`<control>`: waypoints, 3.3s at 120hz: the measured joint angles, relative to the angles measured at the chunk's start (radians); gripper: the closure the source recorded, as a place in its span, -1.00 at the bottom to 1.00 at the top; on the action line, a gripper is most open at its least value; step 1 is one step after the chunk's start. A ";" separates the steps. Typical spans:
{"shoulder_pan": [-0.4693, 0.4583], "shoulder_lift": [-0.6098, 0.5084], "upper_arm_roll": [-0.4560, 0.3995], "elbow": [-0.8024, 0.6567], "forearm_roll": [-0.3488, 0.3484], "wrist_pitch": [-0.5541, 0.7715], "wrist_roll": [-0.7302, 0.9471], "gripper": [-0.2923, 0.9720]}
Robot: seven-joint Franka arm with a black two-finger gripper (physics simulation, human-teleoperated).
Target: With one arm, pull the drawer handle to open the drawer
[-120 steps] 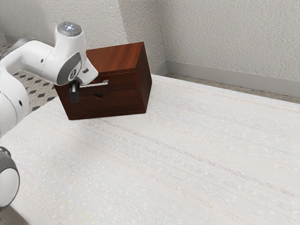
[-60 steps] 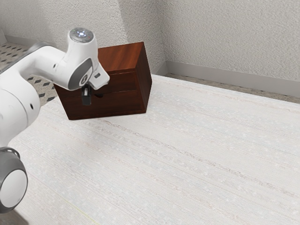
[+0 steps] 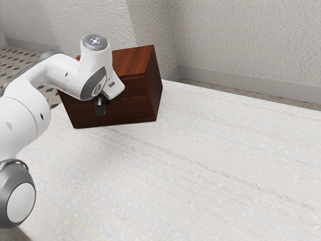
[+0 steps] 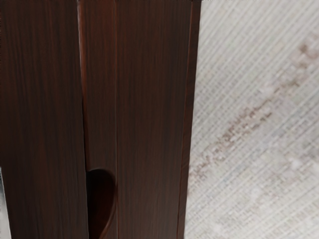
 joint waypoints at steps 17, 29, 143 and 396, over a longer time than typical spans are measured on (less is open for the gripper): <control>-0.002 -0.030 -0.002 -0.026 -0.002 0.004 0.001 -0.48; -0.003 -0.039 -0.002 -0.040 -0.003 0.006 0.003 -0.51; -0.043 -0.258 -0.024 -0.329 -0.002 -0.004 0.011 -0.53; -0.144 -0.587 0.020 -0.653 0.005 -0.006 0.010 -0.53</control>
